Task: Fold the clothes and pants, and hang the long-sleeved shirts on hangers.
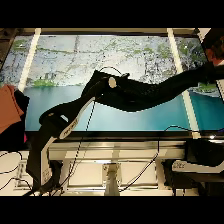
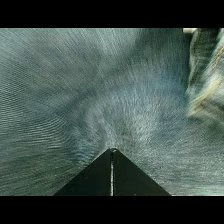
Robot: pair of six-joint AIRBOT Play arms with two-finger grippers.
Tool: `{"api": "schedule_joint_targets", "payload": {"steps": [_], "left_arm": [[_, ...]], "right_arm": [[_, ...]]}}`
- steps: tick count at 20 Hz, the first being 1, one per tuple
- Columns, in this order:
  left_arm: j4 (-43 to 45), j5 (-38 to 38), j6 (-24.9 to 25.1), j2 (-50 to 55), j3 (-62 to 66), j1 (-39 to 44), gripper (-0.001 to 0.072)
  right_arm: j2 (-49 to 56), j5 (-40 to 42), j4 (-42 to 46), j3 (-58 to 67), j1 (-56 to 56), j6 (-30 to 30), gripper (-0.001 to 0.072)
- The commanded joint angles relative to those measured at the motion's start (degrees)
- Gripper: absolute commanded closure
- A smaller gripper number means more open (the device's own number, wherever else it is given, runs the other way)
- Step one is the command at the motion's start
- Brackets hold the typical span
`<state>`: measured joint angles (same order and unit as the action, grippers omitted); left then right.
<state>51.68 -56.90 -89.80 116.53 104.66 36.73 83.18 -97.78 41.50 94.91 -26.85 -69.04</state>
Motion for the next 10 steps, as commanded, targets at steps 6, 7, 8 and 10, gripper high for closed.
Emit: {"api": "schedule_joint_targets", "payload": {"steps": [6,7,8,10], "left_arm": [[18.36,0.15,-0.20,-21.79,0.02,-18.18,0.0686],[18.36,0.13,-0.20,-24.02,0.02,-20.57,0.0687],[18.34,0.13,-0.20,-25.86,0.02,-22.58,0.0686],[18.34,-0.22,-0.22,-28.13,0.02,-25.09,0.0685]], "right_arm": [[5.25,14.69,5.16,2.73,32.09,1.22,0.0691],[7.61,16.72,6.78,2.93,36.96,1.20,0.0692],[10.21,18.73,7.69,3.19,41.16,1.20,0.0692],[16.46,25.83,8.85,4.79,48.92,1.18,0.0690]]}}
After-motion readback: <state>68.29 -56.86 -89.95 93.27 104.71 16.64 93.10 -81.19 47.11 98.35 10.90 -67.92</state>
